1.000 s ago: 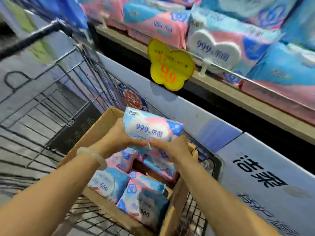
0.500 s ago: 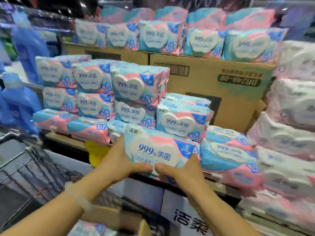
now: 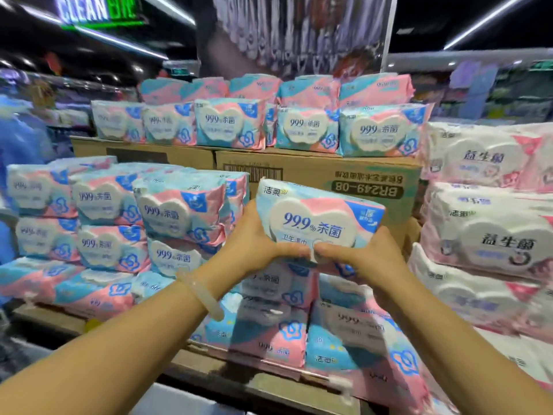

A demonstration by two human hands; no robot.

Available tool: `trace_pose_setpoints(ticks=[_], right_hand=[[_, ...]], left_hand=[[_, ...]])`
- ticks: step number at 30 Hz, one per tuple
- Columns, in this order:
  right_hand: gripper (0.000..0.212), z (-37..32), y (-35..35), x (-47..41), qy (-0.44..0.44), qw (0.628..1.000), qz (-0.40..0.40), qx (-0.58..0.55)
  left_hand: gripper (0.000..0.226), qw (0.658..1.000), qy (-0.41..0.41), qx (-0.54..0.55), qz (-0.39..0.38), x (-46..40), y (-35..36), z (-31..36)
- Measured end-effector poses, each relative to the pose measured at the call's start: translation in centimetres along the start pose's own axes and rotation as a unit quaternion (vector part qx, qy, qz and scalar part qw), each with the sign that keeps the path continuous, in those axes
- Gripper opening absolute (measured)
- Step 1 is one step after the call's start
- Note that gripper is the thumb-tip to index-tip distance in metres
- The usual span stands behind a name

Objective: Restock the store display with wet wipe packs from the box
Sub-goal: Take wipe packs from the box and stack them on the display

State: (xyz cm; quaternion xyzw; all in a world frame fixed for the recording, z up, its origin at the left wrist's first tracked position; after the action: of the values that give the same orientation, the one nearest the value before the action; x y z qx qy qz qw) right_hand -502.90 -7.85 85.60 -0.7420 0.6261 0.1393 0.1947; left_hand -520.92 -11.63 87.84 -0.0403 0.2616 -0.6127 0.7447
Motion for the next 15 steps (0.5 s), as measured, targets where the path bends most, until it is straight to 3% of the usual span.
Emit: trace_pose_setpoints(ticks=[2,7,15], right_hand=[[0.044,0.4,-1.4,-1.0,-0.008,1.000,-0.001,-0.001],[0.055,2.7,-6.2,-1.8,-0.018,0.999,0.018,0.020],[0.047,4.6,-9.7,-1.8,-0.001,0.998,0.050,0.039]], left_hand=[[0.059,1.000,-0.005,0.000,0.000,-1.6,1.3,-0.2],[0.104,0.999,-0.048,-0.010,-0.008,-4.5,6.5,-1.5],[0.134,0.998,-0.047,0.030,-0.036,-5.5,10.6,-1.1]])
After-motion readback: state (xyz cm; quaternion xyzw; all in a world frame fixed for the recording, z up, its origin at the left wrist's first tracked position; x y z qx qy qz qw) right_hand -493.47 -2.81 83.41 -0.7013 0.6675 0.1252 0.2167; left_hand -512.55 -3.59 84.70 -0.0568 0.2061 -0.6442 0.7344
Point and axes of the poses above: each hand's wrist, its own x-axis away from the middle knuckle, its own y-axis out of the palm, z = x × y, the point moved 3 cm from there along -x, towards the middle knuckle, and after that the axes turned 10 degrees about -y, right-handed, at the moved point
